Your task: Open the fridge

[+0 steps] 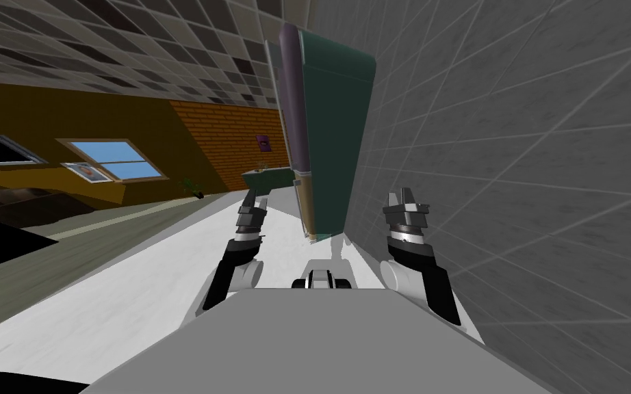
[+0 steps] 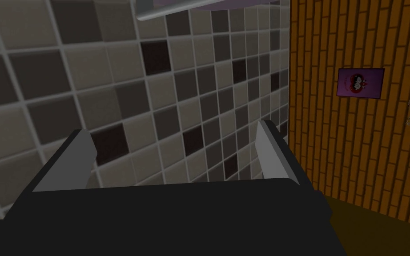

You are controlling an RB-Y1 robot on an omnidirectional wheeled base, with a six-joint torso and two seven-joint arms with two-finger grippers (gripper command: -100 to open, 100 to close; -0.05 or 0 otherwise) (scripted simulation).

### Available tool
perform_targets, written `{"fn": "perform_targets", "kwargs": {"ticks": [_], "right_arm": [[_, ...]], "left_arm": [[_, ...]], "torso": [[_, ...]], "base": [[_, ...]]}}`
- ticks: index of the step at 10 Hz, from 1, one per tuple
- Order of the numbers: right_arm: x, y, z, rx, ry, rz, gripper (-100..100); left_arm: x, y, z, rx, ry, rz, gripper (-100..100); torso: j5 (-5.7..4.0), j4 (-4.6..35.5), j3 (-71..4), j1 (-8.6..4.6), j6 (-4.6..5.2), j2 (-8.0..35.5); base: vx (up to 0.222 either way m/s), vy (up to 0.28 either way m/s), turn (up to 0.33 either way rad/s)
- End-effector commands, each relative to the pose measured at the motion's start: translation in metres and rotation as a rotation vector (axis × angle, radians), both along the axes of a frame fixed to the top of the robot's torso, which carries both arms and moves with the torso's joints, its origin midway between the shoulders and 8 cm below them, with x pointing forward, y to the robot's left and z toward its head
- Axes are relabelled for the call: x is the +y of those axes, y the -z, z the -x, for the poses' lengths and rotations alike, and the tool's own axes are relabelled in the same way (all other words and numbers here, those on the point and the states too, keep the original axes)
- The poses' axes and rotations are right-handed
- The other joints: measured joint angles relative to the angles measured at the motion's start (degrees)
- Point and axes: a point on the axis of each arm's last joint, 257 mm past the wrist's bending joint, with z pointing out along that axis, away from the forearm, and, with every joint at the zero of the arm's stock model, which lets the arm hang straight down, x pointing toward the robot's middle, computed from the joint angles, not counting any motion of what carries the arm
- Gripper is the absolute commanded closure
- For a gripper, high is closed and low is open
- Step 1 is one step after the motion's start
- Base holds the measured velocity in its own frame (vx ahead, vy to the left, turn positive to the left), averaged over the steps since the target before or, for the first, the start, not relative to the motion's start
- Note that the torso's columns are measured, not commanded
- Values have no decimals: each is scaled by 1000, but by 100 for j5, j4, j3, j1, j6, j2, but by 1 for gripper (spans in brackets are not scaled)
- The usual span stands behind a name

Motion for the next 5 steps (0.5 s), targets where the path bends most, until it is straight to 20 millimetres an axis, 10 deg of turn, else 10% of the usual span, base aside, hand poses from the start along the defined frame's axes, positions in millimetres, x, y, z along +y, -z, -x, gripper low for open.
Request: {"fn": "perform_targets", "kwargs": {"ticks": [1,5], "right_arm": [[0,0,0,0,0,0,0],[0,0,0,0,0,0,0]], "left_arm": [[-3,-4,-11,31,20,-8,-100],[-5,-4,-22,73,30,-9,-100]], "torso": [[0,0,-1,0,0,-2],[0,1,1,0,0,1]], "base": [[72,13,-72],[50,11,-48]]}}
